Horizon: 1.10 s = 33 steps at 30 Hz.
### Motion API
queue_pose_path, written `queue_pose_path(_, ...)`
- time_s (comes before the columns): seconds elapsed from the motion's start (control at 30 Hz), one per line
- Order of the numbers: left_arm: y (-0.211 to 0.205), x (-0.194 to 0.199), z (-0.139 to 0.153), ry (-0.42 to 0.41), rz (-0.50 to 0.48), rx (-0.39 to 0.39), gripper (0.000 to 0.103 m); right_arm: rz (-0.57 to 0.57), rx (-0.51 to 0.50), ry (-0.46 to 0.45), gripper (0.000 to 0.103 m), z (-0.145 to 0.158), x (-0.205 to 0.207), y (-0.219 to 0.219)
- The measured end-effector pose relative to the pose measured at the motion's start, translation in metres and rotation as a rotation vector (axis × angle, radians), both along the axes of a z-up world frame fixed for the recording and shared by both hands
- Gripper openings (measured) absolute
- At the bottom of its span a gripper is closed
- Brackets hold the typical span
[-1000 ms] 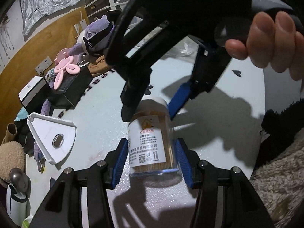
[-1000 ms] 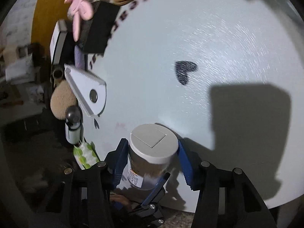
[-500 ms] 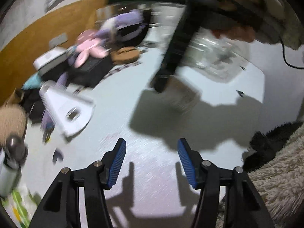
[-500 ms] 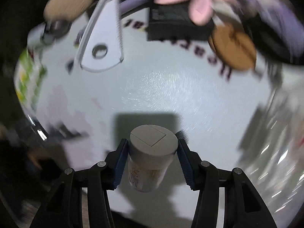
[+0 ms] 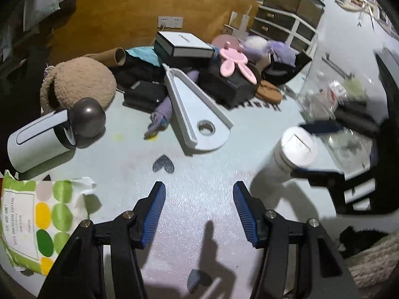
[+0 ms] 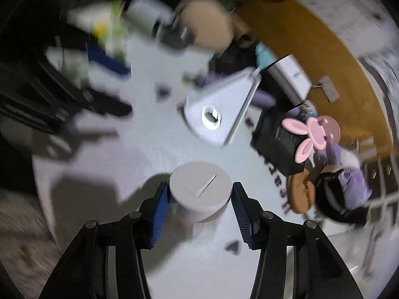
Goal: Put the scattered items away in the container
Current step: 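Lift the jar with the left tool while the right tool closes on it, then carry the toothpick jar with the right tool toward the plastic container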
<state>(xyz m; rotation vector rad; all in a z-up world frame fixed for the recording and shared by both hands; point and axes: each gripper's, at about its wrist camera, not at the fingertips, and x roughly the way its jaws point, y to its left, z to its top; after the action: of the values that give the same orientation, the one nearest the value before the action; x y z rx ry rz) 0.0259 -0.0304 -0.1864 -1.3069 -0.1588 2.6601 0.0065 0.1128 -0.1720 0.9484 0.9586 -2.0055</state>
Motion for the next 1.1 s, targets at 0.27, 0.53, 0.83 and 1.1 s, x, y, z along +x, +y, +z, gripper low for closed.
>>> queue_pose_path(0.27, 0.028, -0.014, 0.018, -0.013, -0.122, 0.034, 0.056, -0.199, -0.285, -0.07, 0.051, -0.004, 0.008, 0.031)
queue_pose_path(0.53, 0.065, -0.023, 0.022, -0.032, -0.266, 0.01, 0.056, -0.252, -0.327, -0.044, 0.051, -0.011, 0.012, 0.033)
queue_pose_path(0.83, 0.078, -0.036, 0.019, -0.07, -0.311, -0.053, 0.063, -0.279, -0.371, -0.019, 0.051, -0.016, 0.017, 0.035)
queue_pose_path(1.1, 0.082, -0.041, 0.02, -0.088, -0.356, -0.093, 0.063, -0.283, -0.326, -0.014, 0.052, -0.034, 0.026, 0.043)
